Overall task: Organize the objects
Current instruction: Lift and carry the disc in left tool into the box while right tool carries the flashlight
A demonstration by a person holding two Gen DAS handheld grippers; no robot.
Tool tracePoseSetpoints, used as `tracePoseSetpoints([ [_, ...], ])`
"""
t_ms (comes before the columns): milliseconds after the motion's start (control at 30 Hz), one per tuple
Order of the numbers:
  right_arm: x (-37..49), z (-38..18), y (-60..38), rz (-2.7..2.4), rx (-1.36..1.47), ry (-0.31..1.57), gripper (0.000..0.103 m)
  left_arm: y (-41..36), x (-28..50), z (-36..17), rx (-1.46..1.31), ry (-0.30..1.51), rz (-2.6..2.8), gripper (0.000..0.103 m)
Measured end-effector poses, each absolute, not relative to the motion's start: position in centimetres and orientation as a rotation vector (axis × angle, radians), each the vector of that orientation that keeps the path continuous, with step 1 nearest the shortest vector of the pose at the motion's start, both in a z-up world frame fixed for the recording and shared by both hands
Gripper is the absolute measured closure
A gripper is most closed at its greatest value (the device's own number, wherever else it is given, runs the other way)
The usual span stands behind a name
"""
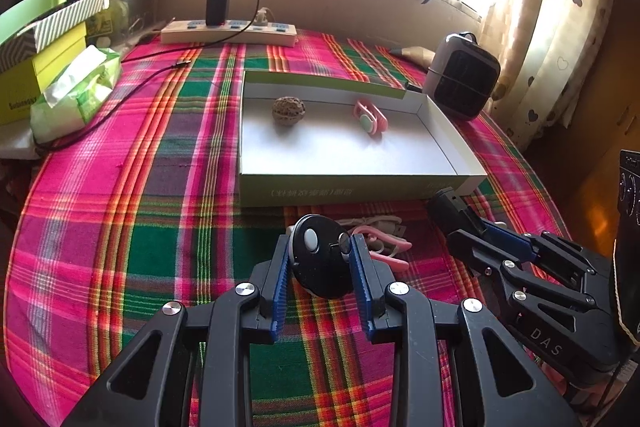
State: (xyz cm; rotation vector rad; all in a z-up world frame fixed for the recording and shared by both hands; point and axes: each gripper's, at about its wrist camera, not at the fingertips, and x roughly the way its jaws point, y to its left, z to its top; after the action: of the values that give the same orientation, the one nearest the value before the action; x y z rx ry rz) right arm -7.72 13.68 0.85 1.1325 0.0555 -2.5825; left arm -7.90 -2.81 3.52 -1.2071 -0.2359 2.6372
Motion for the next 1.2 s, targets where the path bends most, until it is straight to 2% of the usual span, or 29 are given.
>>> tracePoseSetpoints([
  [1200,-14.9,3.7,14.3,-2.612,1.109,0.071,0.074,-1.2,-15.6,6.0,-1.162,-0.151,2.634,0.077],
])
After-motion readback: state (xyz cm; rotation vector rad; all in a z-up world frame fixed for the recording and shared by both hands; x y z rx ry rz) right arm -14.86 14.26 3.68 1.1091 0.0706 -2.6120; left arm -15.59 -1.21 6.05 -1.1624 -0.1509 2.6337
